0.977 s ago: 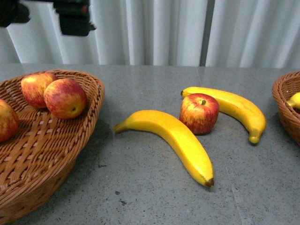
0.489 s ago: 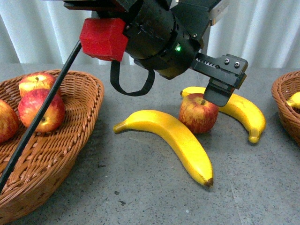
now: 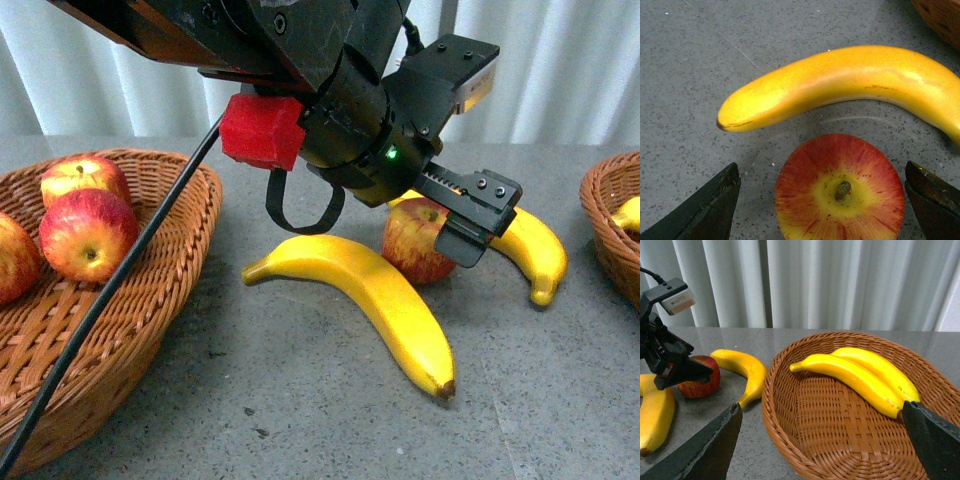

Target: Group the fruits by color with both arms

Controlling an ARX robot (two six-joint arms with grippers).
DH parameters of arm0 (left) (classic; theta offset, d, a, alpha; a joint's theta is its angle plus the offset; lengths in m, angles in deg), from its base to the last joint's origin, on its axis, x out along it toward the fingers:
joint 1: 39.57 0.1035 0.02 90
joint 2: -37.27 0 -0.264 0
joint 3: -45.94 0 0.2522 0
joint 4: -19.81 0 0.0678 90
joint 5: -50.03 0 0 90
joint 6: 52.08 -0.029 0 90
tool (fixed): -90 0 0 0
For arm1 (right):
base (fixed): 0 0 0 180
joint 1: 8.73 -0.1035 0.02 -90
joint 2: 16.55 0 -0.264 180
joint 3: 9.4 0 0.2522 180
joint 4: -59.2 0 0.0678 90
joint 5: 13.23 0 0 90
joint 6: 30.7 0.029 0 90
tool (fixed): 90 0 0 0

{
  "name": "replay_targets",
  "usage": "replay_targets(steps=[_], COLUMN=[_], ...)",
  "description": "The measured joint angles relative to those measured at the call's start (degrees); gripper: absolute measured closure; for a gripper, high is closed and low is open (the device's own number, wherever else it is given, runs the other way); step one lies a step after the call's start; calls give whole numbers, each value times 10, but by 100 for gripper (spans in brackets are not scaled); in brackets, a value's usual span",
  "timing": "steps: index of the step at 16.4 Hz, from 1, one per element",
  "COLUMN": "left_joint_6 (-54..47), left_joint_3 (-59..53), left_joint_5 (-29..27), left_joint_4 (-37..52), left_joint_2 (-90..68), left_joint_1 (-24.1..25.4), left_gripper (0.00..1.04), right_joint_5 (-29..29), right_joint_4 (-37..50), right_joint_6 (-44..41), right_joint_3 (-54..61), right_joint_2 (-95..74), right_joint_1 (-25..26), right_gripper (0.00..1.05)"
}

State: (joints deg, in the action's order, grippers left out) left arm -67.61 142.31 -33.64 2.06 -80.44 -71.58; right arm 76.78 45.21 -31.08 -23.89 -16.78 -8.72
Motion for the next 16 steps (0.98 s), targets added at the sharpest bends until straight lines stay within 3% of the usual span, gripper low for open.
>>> replay_targets(steps=[7,10,16], left_joint_6=[0,0,5], left_joint_3=[31,32,8], left_joint_5=[18,19,-36], left_joint_4=[-4,0,43], left_joint_2=[-55,-56,-10], left_joint_1=[-1,-2,-25], left_gripper=[8,34,37], right_joint_5=[0,0,0], right_joint_4=[0,0,0], right_joint_6=[0,0,0], right_joint_3=[0,0,0], right_joint_2=[0,0,0], right_joint_1=[0,0,0], right_gripper=[6,6,6])
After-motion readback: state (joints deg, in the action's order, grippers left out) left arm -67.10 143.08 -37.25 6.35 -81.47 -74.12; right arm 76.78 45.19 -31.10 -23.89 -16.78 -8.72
